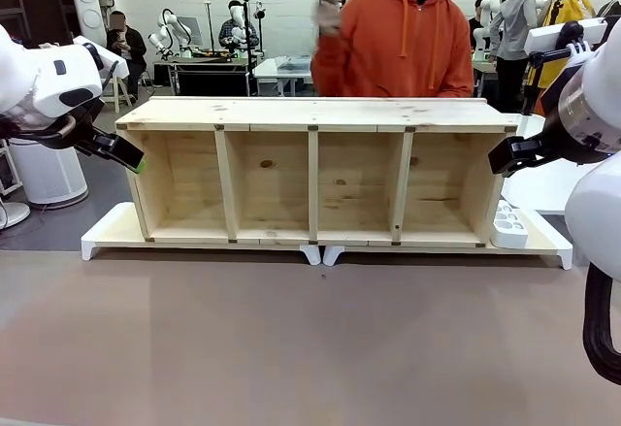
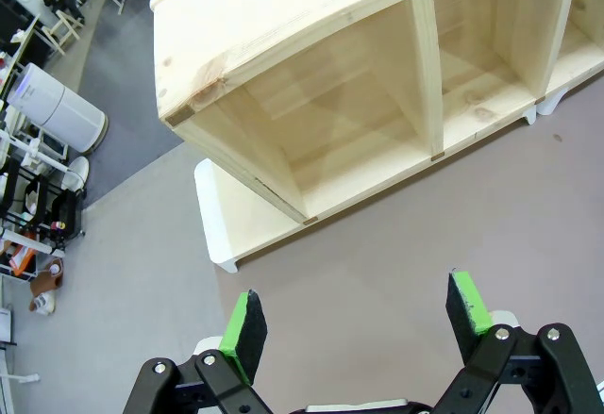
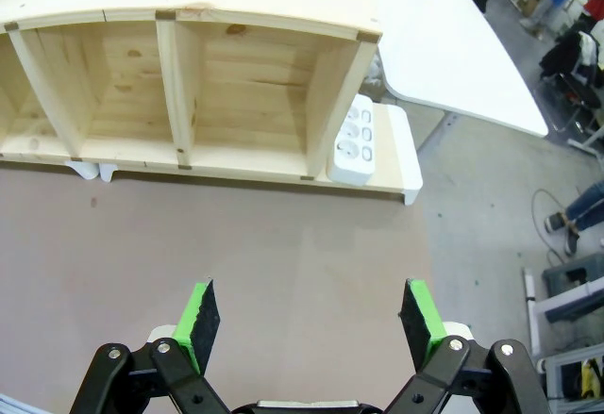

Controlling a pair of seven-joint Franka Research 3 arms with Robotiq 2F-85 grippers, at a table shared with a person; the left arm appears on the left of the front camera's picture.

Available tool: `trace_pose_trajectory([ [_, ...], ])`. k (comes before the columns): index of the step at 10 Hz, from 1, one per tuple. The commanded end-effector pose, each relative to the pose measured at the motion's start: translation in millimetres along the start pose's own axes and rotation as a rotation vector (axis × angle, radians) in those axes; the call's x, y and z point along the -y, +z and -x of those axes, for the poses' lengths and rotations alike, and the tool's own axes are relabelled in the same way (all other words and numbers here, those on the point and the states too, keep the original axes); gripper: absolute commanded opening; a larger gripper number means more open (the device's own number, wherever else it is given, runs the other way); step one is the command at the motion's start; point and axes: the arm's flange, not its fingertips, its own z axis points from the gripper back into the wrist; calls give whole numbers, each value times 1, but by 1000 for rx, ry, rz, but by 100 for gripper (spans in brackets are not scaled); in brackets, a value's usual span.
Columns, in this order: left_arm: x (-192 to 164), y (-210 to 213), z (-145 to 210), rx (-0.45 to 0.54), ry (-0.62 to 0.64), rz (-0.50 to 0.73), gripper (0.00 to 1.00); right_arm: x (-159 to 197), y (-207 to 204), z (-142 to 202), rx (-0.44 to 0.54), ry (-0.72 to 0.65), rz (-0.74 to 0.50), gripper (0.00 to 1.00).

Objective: Perform cable management.
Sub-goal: When the cord part of the Power Cable appears at the lower middle area of the table and stops, grasp the cord part of the Power Cable.

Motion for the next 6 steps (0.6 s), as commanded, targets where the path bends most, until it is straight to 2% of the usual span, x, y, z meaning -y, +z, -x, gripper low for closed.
trace_pose_trajectory([
  [1, 0, 0, 0, 0, 0, 3, 100, 0, 0, 0, 0, 8, -4, 100],
  [6, 0, 0, 0, 0, 0, 3, 100, 0, 0, 0, 0, 8, -4, 100],
])
